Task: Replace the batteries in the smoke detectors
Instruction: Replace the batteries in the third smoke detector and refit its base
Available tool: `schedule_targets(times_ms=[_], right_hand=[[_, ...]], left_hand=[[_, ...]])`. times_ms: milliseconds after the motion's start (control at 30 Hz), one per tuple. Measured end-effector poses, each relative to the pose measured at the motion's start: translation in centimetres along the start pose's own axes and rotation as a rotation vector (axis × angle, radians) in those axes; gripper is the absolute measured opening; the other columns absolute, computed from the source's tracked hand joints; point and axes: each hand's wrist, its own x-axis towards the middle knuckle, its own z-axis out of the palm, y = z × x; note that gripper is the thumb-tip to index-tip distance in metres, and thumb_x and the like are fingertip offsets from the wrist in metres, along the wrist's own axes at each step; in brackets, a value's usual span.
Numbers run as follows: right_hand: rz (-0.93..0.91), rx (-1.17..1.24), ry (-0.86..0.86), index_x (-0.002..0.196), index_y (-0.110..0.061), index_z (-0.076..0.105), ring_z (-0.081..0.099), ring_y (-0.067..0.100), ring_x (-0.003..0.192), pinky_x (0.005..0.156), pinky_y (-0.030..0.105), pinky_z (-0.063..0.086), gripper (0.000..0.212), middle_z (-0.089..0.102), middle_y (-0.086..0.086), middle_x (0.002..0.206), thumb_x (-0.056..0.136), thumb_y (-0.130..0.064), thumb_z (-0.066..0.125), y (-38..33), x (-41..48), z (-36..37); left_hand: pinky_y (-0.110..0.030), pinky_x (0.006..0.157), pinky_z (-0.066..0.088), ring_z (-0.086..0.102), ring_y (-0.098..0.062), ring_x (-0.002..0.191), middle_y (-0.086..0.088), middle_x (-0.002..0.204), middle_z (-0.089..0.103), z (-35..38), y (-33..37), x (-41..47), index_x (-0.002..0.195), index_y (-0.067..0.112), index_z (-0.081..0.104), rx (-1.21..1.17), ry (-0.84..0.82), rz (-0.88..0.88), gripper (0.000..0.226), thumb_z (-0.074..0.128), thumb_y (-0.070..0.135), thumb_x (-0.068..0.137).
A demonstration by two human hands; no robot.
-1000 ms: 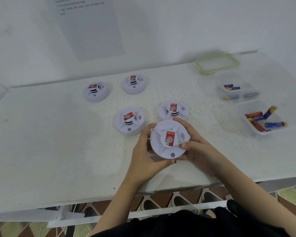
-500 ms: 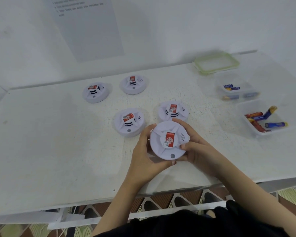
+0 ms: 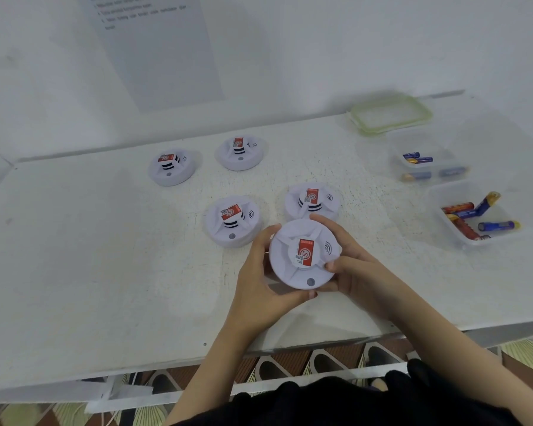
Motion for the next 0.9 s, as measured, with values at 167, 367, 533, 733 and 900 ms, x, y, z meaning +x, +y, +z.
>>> schedule_targets(times_ms=[167, 367, 533, 733, 900], right_hand=[[0.002, 0.002, -0.002, 0.139, -0.030, 0.038, 0.057, 0.029, 0.118, 0.079, 0.042, 0.057, 0.070, 0.054, 0.003, 0.135, 0.077, 0.000, 0.046, 0.0, 0.0, 0.0], [-0.008, -0.089, 0.043, 0.135, -0.032, 0.043, 0.057, 0.026, 0.119, 0.089, 0.044, 0.053, 0.065, 0.058, 0.002, 0.131, 0.077, -0.003, 0.049, 0.2, 0.0, -0.1], [0.042, -0.321, 0.035, 0.134, -0.041, 0.040, 0.059, 0.014, 0.115, 0.088, 0.035, 0.054, 0.067, 0.057, -0.006, 0.130, 0.074, -0.013, 0.057, -1.3, -0.4, -0.3], [0.076, -0.561, -0.138, 0.136, -0.045, 0.030, 0.061, 0.011, 0.108, 0.079, 0.036, 0.057, 0.090, 0.057, -0.015, 0.124, 0.072, -0.002, 0.076, -5.7, 0.7, -1.0], [-0.026, -0.851, 0.007, 0.120, -0.044, 0.045, 0.059, 0.004, 0.104, 0.073, 0.013, 0.048, 0.077, 0.058, -0.022, 0.116, 0.063, -0.013, 0.086, -10.5, 4.7, -1.7]], left_hand=[[-0.025, 0.097, 0.050, 0.054, -0.008, 0.123, 0.009, 0.133, 0.054, 0.0, 0.2, 0.0, 0.133, 0.033, 0.038, 0.010, 0.004, -0.002, 0.090, 0.090, 0.017, 0.062], [-0.014, 0.087, 0.049, 0.057, -0.001, 0.115, 0.013, 0.125, 0.059, -0.2, 0.8, -0.1, 0.128, 0.035, 0.043, 0.023, 0.010, -0.022, 0.086, 0.091, 0.018, 0.059], [-0.015, 0.086, 0.051, 0.061, 0.001, 0.109, 0.018, 0.117, 0.065, -0.2, 1.2, -0.3, 0.128, 0.031, 0.051, 0.058, 0.015, -0.041, 0.086, 0.094, 0.025, 0.054], [-0.004, 0.081, 0.043, 0.057, 0.011, 0.104, 0.036, 0.108, 0.061, -1.4, 3.4, 2.4, 0.113, 0.043, 0.052, 0.102, 0.028, 0.043, 0.083, 0.094, 0.028, 0.044], [-0.011, 0.092, 0.044, 0.053, 0.009, 0.111, 0.026, 0.119, 0.060, -2.8, 4.5, 8.3, 0.129, 0.032, 0.050, 0.205, -0.012, -0.008, 0.097, 0.096, 0.034, 0.043]])
